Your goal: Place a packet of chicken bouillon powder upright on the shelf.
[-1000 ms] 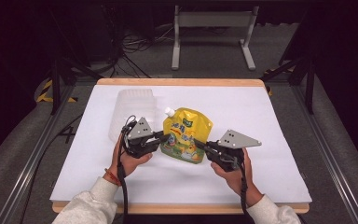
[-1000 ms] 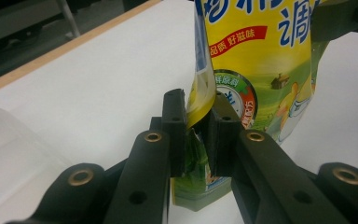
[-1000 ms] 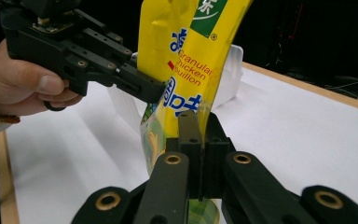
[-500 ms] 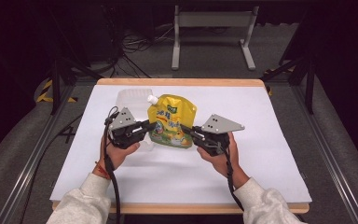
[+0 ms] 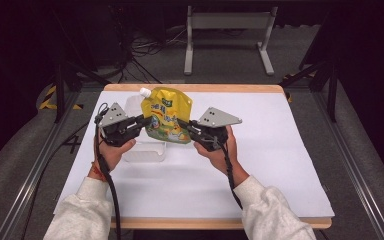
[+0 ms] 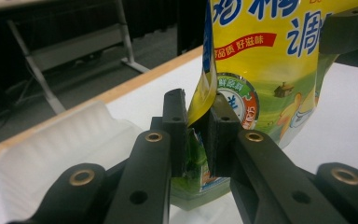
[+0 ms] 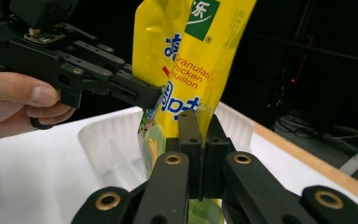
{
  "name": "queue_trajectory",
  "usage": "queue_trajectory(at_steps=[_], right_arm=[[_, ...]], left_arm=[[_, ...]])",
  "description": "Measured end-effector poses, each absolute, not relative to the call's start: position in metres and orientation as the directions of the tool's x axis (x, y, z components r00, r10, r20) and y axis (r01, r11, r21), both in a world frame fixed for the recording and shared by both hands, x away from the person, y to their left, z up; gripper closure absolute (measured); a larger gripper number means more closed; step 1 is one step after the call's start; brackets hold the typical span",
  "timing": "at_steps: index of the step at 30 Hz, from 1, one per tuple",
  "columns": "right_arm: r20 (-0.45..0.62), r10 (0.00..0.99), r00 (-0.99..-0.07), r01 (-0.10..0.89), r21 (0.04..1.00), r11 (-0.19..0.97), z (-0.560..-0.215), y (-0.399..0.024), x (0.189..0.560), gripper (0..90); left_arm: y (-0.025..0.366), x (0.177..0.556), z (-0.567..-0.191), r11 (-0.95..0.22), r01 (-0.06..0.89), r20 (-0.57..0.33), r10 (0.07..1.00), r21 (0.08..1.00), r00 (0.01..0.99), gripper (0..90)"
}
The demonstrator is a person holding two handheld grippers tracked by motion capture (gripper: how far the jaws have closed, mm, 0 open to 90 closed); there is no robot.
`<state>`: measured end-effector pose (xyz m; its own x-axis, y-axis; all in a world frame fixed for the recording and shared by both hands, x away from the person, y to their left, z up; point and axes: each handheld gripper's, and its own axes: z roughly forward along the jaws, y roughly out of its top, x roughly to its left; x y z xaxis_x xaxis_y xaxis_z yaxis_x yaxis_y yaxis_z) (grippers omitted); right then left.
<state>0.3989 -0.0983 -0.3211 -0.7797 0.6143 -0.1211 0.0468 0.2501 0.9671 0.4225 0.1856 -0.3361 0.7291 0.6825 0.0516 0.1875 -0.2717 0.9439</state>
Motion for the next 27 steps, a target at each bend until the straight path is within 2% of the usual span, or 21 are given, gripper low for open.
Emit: queue_trajectory(at_steps=[3, 13, 27], right_arm=[[-0.139, 0.627, -0.767, 0.031, 0.967, 0.252, -0.321, -0.089, 0.409, 90.0], [-0.124, 0.644, -0.755, 0.045, 0.970, 0.240, -0.318, -0.074, 0.443, 90.0], [-0.129, 0.656, -0.744, 0.048, 0.969, 0.244, -0.320, -0.055, 0.481, 90.0]], left_arm=[[0.190, 0.431, -0.335, -0.290, 0.178, 0.083, 0.703, 0.940, 0.706, 80.3], [0.199, 0.457, -0.330, -0.294, 0.191, 0.092, 0.732, 0.936, 0.676, 80.3], [0.210, 0.490, -0.330, -0.274, 0.240, 0.062, 0.769, 0.931, 0.636, 80.2]])
